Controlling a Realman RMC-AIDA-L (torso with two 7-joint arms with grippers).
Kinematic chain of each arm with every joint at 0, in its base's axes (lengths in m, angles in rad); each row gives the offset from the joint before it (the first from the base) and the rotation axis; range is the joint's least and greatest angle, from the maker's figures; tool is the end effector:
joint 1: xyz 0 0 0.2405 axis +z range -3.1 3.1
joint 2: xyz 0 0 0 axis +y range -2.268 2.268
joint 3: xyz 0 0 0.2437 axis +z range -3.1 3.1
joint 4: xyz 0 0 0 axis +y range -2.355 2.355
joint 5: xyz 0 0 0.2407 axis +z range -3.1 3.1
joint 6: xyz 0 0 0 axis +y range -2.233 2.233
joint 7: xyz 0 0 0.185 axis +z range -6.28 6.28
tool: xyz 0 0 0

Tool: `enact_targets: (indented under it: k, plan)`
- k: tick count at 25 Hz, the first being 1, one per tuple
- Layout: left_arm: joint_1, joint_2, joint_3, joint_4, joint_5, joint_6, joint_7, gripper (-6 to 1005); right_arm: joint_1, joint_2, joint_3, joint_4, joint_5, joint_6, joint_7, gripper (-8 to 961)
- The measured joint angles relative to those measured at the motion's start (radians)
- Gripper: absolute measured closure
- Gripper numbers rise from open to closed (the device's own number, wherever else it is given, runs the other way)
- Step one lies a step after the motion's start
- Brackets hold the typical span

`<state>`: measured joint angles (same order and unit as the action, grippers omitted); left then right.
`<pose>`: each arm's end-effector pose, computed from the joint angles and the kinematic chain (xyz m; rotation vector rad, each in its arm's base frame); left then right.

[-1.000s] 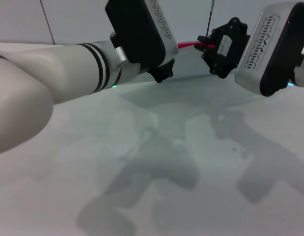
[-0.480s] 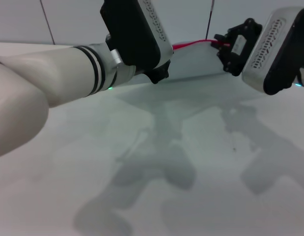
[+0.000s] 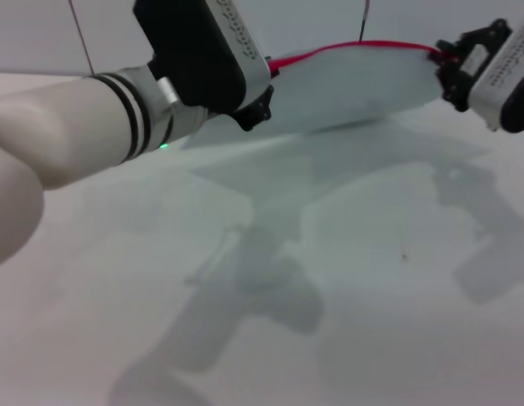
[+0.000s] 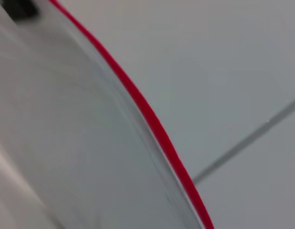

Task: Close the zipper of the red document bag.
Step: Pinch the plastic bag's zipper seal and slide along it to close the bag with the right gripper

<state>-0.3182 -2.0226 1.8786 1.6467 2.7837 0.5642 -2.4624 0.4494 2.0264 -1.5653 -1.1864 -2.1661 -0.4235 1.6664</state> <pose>-0.0803 0.4197 -0.0326 -2.1999 0.1127 -0.0224 0.1710 0.4864 -0.0064 -2.1453 -0.1277 -0.0493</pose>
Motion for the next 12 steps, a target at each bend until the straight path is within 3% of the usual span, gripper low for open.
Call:
enact_targets:
  k: [12]
  plan:
    - [0.01, 0.002, -0.041, 0.013, 0.008, -0.001, 0.0, 942, 0.028, -0.001, 0.094, 0.103, -0.006, 0.06, -0.005, 874]
